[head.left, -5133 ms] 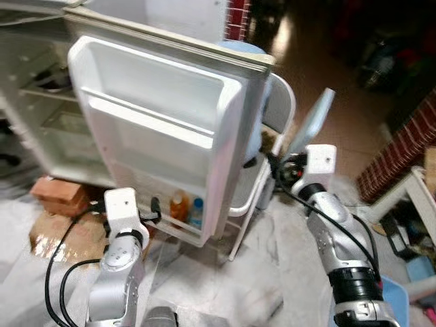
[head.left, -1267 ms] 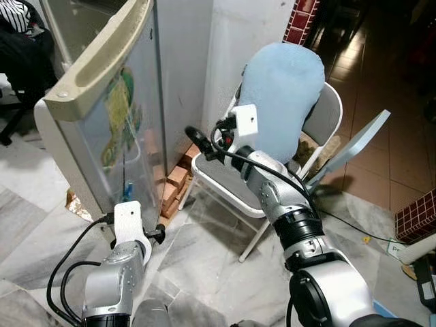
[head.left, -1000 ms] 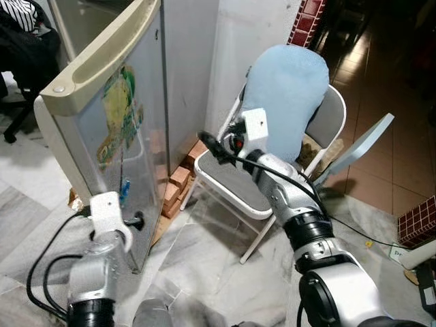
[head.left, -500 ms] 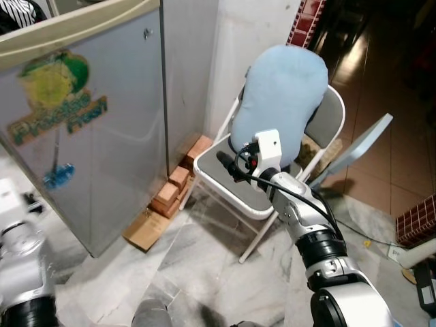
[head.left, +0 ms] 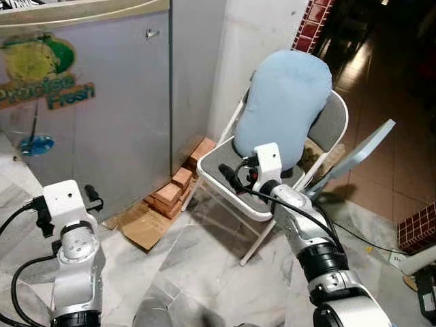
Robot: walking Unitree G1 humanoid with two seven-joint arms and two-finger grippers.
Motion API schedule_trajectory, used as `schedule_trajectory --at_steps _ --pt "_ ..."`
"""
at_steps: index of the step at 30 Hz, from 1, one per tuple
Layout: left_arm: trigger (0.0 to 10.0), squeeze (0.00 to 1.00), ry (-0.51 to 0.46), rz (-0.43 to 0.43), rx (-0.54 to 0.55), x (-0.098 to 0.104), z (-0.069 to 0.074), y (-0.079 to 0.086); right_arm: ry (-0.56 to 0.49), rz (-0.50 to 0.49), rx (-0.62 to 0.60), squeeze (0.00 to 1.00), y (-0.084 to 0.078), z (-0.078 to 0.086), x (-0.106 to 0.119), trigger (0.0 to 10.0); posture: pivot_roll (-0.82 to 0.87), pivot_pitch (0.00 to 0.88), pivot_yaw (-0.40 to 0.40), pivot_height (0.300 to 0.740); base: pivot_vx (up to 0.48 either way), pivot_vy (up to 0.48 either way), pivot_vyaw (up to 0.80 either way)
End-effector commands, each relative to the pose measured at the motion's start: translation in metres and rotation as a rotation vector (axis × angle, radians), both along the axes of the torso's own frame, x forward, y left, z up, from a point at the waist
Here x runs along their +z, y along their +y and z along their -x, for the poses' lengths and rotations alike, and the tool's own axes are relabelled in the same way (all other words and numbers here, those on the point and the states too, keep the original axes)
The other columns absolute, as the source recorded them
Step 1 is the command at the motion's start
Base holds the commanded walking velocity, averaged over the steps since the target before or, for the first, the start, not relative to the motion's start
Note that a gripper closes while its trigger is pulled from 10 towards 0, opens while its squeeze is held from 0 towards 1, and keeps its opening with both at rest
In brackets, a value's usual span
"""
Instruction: Restocking fridge
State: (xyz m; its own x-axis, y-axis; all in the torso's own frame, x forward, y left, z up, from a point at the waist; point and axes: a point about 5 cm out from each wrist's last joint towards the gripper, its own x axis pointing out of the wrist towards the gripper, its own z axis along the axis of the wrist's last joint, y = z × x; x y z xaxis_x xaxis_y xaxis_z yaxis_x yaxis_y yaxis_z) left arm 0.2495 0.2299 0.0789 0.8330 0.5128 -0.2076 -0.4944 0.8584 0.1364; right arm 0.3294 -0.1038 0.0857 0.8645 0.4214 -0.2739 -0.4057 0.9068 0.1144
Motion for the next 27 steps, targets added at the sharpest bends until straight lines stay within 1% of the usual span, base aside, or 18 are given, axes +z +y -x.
schedule_trajectory --at_steps 1,5,6,9,16,18,23,27 --pt "10.0 0.00 -0.011 -0.019 -0.042 0.003 -0.001 -0.006 -0.039 -0.008 -0.023 0.00 -0.004 -0.001 0.008 10.0 0.11 0.000 -0.112 0.740 0.000 0.480 0.00" --pt "10.0 0.00 -0.027 -0.039 -0.082 0.005 -0.003 -0.011 -0.038 0.002 -0.037 0.00 -0.008 0.000 0.007 10.0 0.11 0.000 -0.114 0.740 0.000 0.480 0.00" --pt "10.0 0.00 -0.034 -0.056 -0.103 0.007 -0.004 -0.014 -0.034 -0.004 -0.043 0.00 -0.008 0.001 0.006 10.0 0.11 0.000 -0.116 0.740 0.000 0.480 0.00" --pt "10.0 0.00 -0.037 -0.069 -0.124 0.008 -0.002 -0.018 -0.029 -0.006 -0.045 0.00 -0.010 0.003 0.004 10.0 0.11 0.000 -0.116 0.740 0.000 0.480 0.00" --pt "10.0 0.00 -0.047 -0.060 -0.178 0.008 0.001 -0.027 0.002 0.022 -0.047 0.00 -0.015 0.007 -0.003 10.0 0.11 0.000 -0.117 0.740 0.000 0.478 0.00" --pt "10.0 0.00 -0.065 -0.052 -0.188 0.010 0.000 -0.029 0.006 0.023 -0.054 0.00 -0.016 0.007 -0.004 10.0 0.10 0.000 -0.117 0.740 0.000 0.476 -0.47" --pt "10.0 0.00 -0.069 -0.042 -0.200 0.011 -0.002 -0.033 0.007 0.026 -0.052 0.00 -0.015 0.007 -0.004 10.0 0.10 0.000 -0.118 0.740 0.000 0.476 -0.47" --pt "10.0 0.00 -0.070 -0.030 -0.199 0.011 -0.002 -0.033 0.008 0.029 -0.051 0.00 -0.015 0.007 -0.005 10.0 0.10 0.000 -0.119 0.740 0.000 0.476 0.00"
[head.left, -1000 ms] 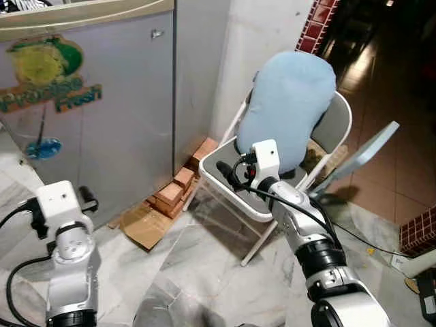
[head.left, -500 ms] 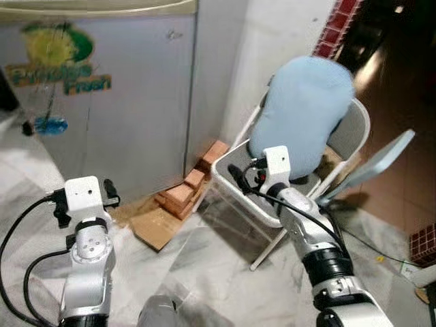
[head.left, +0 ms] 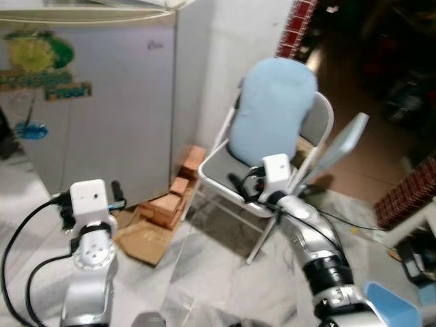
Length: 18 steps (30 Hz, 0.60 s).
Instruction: Restocking fridge
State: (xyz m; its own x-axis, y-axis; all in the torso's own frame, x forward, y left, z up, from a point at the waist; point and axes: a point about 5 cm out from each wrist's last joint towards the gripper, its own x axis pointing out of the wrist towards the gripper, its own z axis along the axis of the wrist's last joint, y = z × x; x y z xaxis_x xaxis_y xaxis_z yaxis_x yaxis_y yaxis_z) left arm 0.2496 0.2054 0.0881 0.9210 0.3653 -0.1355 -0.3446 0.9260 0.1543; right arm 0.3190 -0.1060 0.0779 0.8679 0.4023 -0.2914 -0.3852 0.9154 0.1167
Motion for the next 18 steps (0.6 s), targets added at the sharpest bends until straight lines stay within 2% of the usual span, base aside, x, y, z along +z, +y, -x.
schedule_trajectory --at_steps 1,18 --pt "10.0 0.00 -0.010 0.021 -0.020 0.0022 -0.0019 -0.0078 -0.009 0.025 -0.030 0.00 -0.0131 -0.0026 0.0028 10.0 0.10 0.000 -0.119 0.740 0.000 0.476 0.00" --pt "10.0 0.00 -0.018 0.051 -0.040 0.0026 -0.0030 -0.0094 0.010 0.037 -0.022 0.00 -0.0125 -0.0009 -0.0009 10.0 0.11 0.000 -0.126 0.740 0.000 0.479 0.00"
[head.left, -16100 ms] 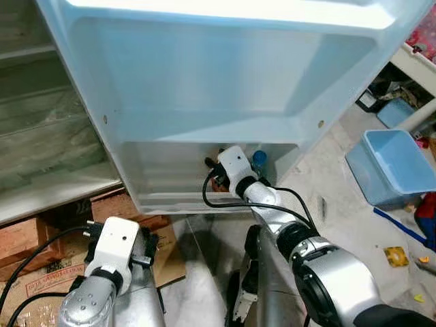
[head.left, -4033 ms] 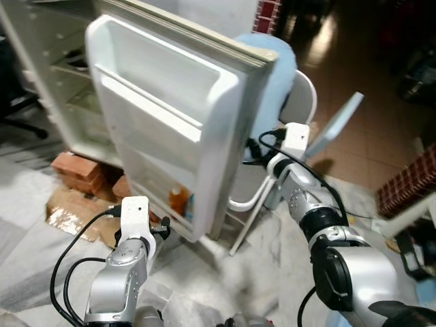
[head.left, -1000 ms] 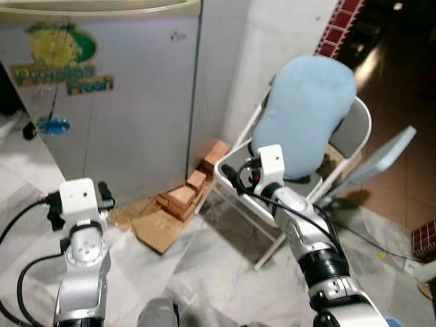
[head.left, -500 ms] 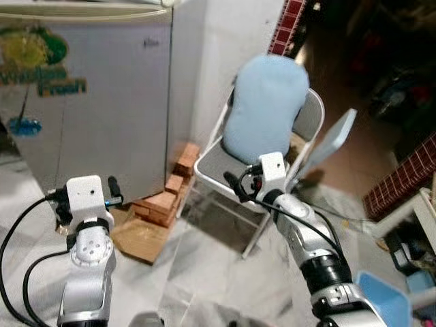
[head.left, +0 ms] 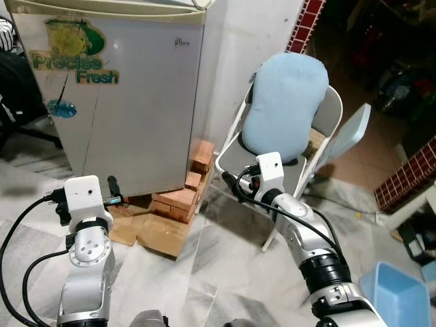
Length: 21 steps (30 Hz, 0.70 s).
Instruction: Restocking fridge
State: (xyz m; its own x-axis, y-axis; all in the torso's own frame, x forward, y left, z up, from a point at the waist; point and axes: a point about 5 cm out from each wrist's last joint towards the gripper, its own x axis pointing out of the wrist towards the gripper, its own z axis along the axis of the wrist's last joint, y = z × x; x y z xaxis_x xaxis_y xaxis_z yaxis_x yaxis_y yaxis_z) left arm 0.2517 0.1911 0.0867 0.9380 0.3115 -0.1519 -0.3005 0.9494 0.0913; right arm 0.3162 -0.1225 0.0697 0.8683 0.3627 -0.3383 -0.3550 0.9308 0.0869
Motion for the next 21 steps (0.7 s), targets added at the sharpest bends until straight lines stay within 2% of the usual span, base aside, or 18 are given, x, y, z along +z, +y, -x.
schedule_trajectory --at_steps 1,10,21 --pt "10.0 0.00 -0.012 -0.013 0.005 0.0039 -0.0010 0.0048 -0.024 -0.007 0.008 0.00 0.0040 -0.0040 0.0075 10.0 0.11 0.000 -0.126 0.740 0.000 0.480 0.00" --pt "10.0 0.00 -0.057 -0.021 -0.010 0.0112 -0.0025 0.0053 -0.048 -0.007 -0.013 0.00 0.0016 -0.0055 0.0113 10.0 0.10 0.000 -0.123 0.740 0.000 0.480 0.00" --pt "10.0 0.00 -0.062 0.000 -0.048 0.0104 -0.0050 -0.0026 -0.032 -0.005 -0.029 0.00 0.0006 0.0008 0.0061 10.0 0.09 0.000 -0.117 0.740 0.000 0.480 -0.77"
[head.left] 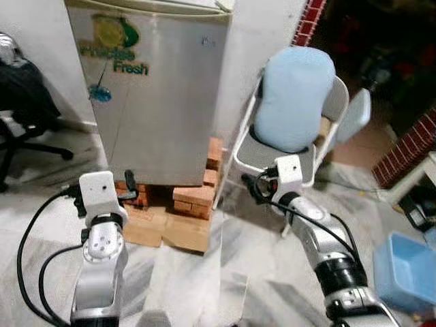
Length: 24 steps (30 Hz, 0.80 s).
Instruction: Restocking fridge
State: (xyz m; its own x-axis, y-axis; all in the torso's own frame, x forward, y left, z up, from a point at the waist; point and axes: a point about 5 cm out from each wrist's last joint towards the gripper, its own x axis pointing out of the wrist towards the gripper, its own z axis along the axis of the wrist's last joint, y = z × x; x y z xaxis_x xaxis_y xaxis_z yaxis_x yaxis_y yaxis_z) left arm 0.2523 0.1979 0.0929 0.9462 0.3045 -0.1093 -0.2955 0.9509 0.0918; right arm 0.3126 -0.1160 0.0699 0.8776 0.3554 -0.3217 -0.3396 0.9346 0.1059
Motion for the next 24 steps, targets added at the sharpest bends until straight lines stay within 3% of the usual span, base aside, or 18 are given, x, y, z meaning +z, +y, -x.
schedule_trajectory --at_steps 1,20,24 --pt "10.0 0.00 -0.019 0.019 -0.040 0.0036 -0.0043 -0.0099 -0.022 0.020 -0.011 0.00 -0.0058 -0.0028 0.0058 10.0 0.09 0.000 -0.117 0.740 0.000 0.480 -0.80" --pt "10.0 0.00 -0.009 0.048 -0.072 0.0007 -0.0062 -0.0154 -0.014 0.031 -0.019 0.00 -0.0058 -0.0042 0.0058 10.0 0.08 0.000 -0.113 0.740 0.000 0.480 -0.80" --pt "10.0 0.00 -0.008 0.050 -0.079 0.0003 -0.0063 -0.0166 -0.013 0.032 -0.019 0.00 -0.0052 -0.0039 0.0054 10.0 0.08 0.000 -0.113 0.740 0.000 0.480 0.00"
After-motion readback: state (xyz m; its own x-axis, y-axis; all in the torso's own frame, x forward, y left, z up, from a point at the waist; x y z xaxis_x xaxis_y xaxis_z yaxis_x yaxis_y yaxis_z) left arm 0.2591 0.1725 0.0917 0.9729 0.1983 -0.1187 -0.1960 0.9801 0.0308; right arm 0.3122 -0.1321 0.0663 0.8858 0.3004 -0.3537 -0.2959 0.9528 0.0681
